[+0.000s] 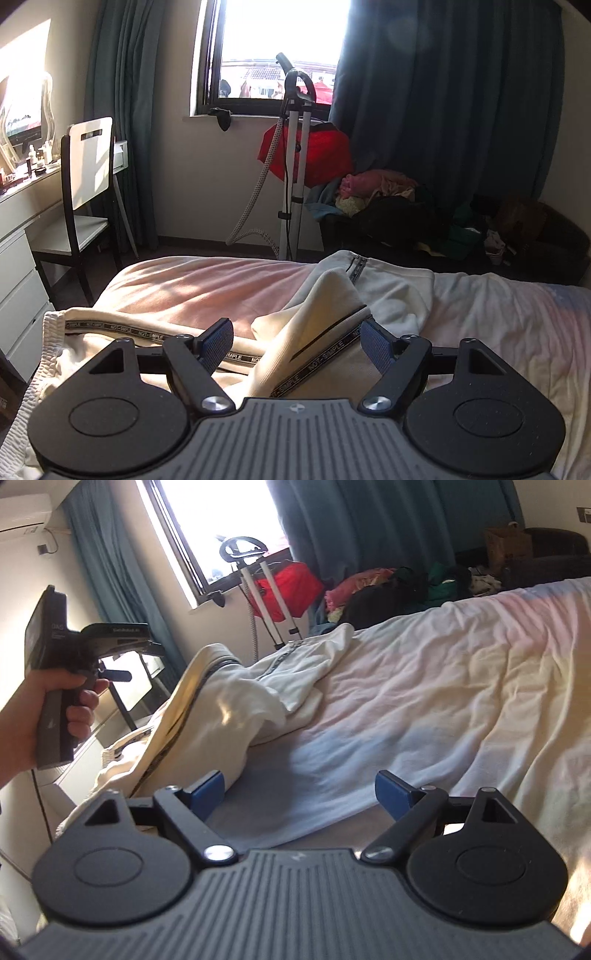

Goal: Fold clothes

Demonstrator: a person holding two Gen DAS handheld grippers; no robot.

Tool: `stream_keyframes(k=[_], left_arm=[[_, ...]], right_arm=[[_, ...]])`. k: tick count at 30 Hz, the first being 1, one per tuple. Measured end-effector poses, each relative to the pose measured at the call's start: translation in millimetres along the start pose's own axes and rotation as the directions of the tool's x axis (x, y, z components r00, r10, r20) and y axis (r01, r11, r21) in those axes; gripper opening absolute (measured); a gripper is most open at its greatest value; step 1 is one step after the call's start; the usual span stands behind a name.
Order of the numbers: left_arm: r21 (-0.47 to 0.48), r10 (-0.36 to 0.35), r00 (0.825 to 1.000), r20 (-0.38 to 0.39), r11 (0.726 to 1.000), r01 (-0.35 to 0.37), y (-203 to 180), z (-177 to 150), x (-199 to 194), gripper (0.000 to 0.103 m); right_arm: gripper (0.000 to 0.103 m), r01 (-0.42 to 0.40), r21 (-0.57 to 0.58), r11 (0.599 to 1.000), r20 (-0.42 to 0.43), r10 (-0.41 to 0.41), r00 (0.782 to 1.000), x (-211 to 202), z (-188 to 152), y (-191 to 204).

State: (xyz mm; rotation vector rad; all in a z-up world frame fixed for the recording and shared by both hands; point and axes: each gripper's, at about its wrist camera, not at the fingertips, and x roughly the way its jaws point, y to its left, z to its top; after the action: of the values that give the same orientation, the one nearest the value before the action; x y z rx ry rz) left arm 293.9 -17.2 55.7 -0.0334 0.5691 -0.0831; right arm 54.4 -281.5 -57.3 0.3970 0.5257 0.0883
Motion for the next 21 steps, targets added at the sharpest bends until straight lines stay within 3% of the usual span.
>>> stream_keyframes(k=[8,10,11,12,13,15,21], left_arm=[[-0.038,0.095,0.995,-0.04,0.995,-0.096,-34.0,18.9,109.3,0.072],[-0.024,0.122,0.992,-0.045,0.992,-0.123,-41.5,18.0,124.9,0.065],[-0.015,0.123,0.991,-0.043,0.992,-0.124,-43.4,17.1,127.9,0.053],[0.005,0.129,0.991,-0.04,0.992,-0.129,-47.1,16.4,128.5,0.041],[0.028,0.135,0.99,-0.037,0.991,-0.134,-51.3,15.6,128.7,0.036],[0.064,0.145,0.989,-0.026,0.988,-0.143,-57.6,14.0,123.9,0.016],[0.176,0.106,0.994,0.038,0.978,-0.111,-77.7,6.1,59.5,0.009]], right_arm=[[0.09,0.087,0.049,0.995,-0.011,-0.087,0.996,48.3,7.7,-49.0],[0.09,0.107,0.079,0.991,-0.037,-0.104,0.994,60.7,7.9,-58.9],[0.09,0.103,0.096,0.99,-0.05,-0.098,0.994,66.2,7.8,-63.7],[0.09,0.092,0.111,0.989,-0.058,-0.086,0.995,69.4,8.1,-67.1],[0.09,0.085,0.122,0.989,-0.063,-0.077,0.995,71.7,8.8,-69.4],[0.09,0.081,0.128,0.988,-0.058,-0.074,0.996,71.0,9.8,-70.5],[0.09,0.083,0.13,0.988,-0.051,-0.077,0.996,61.0,7.8,-67.3]])
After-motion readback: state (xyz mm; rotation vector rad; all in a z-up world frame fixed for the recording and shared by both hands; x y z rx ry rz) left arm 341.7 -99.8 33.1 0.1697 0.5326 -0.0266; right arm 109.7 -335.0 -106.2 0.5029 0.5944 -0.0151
